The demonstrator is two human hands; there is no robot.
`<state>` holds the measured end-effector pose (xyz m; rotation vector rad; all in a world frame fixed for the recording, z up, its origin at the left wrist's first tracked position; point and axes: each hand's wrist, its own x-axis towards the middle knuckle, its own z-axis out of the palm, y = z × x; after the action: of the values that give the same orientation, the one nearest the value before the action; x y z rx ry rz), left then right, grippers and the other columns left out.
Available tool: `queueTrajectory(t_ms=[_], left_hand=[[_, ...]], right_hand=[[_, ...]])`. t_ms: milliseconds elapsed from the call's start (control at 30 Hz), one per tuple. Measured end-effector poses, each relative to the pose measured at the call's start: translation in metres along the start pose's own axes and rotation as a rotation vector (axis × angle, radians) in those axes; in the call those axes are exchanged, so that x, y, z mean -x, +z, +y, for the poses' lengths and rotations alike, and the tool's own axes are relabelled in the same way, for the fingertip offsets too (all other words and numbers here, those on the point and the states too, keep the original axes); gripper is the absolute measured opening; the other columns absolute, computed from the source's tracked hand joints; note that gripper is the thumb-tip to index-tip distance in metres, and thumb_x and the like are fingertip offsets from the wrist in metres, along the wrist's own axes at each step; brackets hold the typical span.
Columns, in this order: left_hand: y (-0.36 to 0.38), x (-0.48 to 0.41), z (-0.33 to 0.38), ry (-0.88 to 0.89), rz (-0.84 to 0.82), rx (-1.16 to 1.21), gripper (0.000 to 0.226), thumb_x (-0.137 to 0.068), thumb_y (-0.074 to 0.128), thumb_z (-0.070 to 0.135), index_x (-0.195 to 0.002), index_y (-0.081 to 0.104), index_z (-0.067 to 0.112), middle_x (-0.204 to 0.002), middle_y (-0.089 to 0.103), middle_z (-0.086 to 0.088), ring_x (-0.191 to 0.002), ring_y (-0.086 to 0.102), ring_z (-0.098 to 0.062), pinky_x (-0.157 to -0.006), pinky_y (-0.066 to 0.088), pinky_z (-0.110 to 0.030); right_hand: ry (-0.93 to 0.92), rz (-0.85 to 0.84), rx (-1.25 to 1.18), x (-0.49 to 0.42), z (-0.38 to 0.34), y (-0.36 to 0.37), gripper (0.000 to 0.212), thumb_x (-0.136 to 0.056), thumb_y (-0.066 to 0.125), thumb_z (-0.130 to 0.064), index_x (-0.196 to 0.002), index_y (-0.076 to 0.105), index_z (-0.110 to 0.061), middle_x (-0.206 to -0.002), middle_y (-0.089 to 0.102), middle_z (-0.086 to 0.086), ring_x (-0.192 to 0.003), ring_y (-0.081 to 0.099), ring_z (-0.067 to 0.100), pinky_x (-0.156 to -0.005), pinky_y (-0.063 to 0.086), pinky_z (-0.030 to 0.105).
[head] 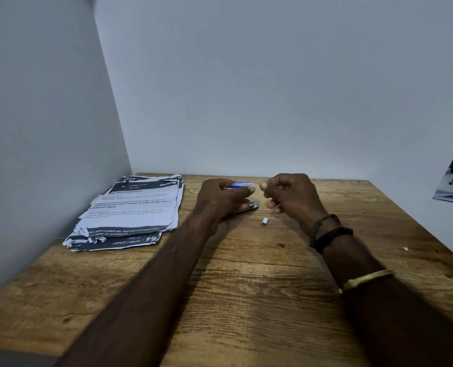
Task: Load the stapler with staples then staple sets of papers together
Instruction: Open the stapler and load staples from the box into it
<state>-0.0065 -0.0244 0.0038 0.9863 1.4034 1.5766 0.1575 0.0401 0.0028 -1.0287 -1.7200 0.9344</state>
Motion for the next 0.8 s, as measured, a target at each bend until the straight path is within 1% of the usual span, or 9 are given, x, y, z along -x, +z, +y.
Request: queueTrajectory(t_ms=[67,133,233,300,367,500,567,700,800], left_hand=[[-0.003,-0.002,-0.001,0.001,0.031,-0.008,0.037,-0.071,0.091,0.019,-0.098,0.074,0.002,-0.095,0.076,-0.016,-0.081,0.077,-0.026,-0.073,0.063,-0.031],[-0.003,-0.003,-0.002,0.007,0.026,-0.037,0.037,-0.070,0.091,0.022,-0.098,0.074,0.004,-0.095,0.076,-0.015,-0.081,0.077,-0.025,-0.070,0.062,-0.030],[-0.001,-0.002,-0.003,0.030,-0.025,-0.108,0.036,-0.072,0.090,0.026,-0.096,0.076,0.004,-0.088,0.076,-0.010,-0.072,0.073,-0.020,-0.067,0.059,-0.027],[0.001,0.000,-0.003,0.068,-0.058,-0.168,0.034,-0.073,0.089,0.027,-0.094,0.077,0.004,-0.086,0.076,-0.012,-0.067,0.069,-0.020,-0.063,0.057,-0.027],[0.002,0.000,-0.004,0.110,-0.075,-0.223,0.032,-0.073,0.089,0.025,-0.096,0.077,0.004,-0.090,0.077,-0.016,-0.064,0.069,-0.020,-0.059,0.055,-0.027],[0.005,0.003,-0.005,0.155,-0.133,-0.349,0.038,-0.075,0.087,0.018,-0.106,0.071,0.002,-0.083,0.074,-0.015,-0.061,0.071,-0.020,-0.054,0.055,-0.027],[0.006,0.003,-0.007,0.162,-0.169,-0.461,0.039,-0.073,0.088,0.020,-0.104,0.071,0.006,-0.079,0.075,-0.012,-0.063,0.074,-0.021,-0.055,0.056,-0.028],[0.007,0.009,-0.006,0.084,-0.276,-0.595,0.039,-0.068,0.092,0.024,-0.098,0.073,0.008,-0.075,0.076,-0.014,-0.057,0.069,-0.019,-0.050,0.052,-0.025],[0.009,0.012,-0.009,0.058,-0.342,-0.682,0.044,-0.062,0.095,0.035,-0.095,0.076,0.013,-0.061,0.071,-0.006,-0.050,0.061,-0.016,-0.052,0.052,-0.029]], right_hand=[[0.016,-0.046,0.205,-0.002,0.003,-0.005,0.009,-0.087,0.077,-0.022,-0.078,0.077,-0.019,-0.081,0.077,-0.002,-0.063,0.070,0.012,-0.059,0.056,0.028],[0.023,-0.177,0.452,-0.001,0.006,-0.008,0.004,-0.080,0.082,-0.024,-0.077,0.080,-0.023,-0.078,0.076,-0.007,-0.073,0.070,0.010,-0.068,0.056,0.027],[0.021,-0.289,0.608,0.002,0.006,-0.004,0.014,-0.071,0.088,-0.027,-0.082,0.080,-0.025,-0.082,0.075,-0.009,-0.083,0.069,0.012,-0.076,0.056,0.028],[-0.013,-0.297,0.644,0.002,0.004,-0.002,0.017,-0.071,0.089,-0.024,-0.085,0.079,-0.027,-0.086,0.074,-0.008,-0.088,0.070,0.014,-0.083,0.058,0.032],[-0.036,-0.295,0.654,0.002,0.004,-0.002,0.014,-0.073,0.085,-0.019,-0.083,0.079,-0.028,-0.085,0.074,-0.007,-0.089,0.071,0.015,-0.082,0.058,0.032],[-0.039,-0.203,0.638,0.002,0.005,-0.006,0.016,-0.079,0.073,-0.014,-0.085,0.080,-0.025,-0.082,0.071,-0.005,-0.085,0.066,0.017,-0.067,0.043,0.021],[-0.036,-0.136,0.616,0.000,0.006,-0.009,0.013,-0.079,0.070,-0.011,-0.079,0.080,-0.019,-0.077,0.073,-0.004,-0.081,0.068,0.017,-0.064,0.042,0.021],[-0.048,-0.038,0.609,-0.003,0.010,-0.011,0.014,-0.078,0.068,-0.007,-0.072,0.081,-0.012,-0.079,0.080,0.001,-0.084,0.073,0.019,-0.071,0.052,0.026],[-0.039,-0.032,0.571,-0.005,0.009,-0.011,0.012,-0.077,0.072,-0.007,-0.073,0.080,-0.014,-0.084,0.079,0.000,-0.088,0.071,0.017,-0.075,0.051,0.024]])
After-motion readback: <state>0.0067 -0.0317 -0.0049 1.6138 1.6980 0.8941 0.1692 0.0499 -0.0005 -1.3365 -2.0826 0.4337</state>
